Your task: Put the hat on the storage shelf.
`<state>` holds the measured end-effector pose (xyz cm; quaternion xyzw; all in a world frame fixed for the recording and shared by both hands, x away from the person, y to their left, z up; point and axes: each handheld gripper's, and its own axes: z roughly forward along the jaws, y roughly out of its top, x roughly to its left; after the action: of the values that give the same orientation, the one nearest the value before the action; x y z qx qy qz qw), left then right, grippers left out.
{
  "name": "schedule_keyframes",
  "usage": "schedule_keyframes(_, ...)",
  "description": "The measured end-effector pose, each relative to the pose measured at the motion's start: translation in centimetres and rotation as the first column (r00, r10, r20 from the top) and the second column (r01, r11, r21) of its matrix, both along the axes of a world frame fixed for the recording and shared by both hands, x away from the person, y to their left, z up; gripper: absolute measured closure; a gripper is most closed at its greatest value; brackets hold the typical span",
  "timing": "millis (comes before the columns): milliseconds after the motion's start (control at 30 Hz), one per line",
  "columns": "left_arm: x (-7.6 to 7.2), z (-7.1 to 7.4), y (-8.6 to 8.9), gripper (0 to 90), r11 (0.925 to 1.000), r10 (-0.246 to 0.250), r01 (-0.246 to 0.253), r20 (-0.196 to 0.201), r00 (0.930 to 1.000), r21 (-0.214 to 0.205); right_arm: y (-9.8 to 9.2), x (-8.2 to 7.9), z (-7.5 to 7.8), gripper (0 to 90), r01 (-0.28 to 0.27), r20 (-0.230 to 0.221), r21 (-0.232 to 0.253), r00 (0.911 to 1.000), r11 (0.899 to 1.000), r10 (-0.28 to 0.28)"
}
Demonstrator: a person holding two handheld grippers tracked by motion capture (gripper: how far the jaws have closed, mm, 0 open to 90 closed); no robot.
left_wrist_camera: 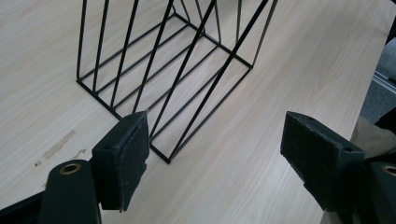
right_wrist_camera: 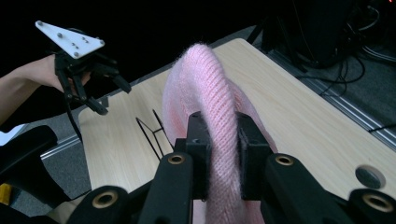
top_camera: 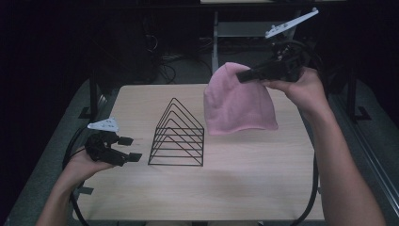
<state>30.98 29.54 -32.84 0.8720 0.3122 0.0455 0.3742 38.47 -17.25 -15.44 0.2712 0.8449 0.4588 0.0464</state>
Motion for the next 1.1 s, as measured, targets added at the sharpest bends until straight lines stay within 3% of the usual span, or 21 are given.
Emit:
schedule_keyframes(433, 0.9, 1.2, -1.2, 23.8, 0.9991, -0.041, 0.041, 0.000, 0.9992, 0.011, 4.1, 0.1, 2.4, 77.7, -0.077, 0.048, -0.011, 0.9958, 0.997, 0.078)
schedule_keyframes(567, 1.1, 1.8, -1.6, 23.8, 0.9981, -0.057, 0.057, 0.016, 0.9982, 0.024, 5.7, 0.0, 3.2, 77.7, -0.107, 0.051, -0.014, 0.9929, 0.994, 0.107)
schedule_keyframes(1100, 1.8, 3.2, -1.8, 26.7, 0.9975, -0.070, 0.071, 0.024, 0.9972, -0.003, 10.9, 1.0, 4.0, 77.7, -0.186, 0.069, -0.049, 0.9796, 0.981, 0.189)
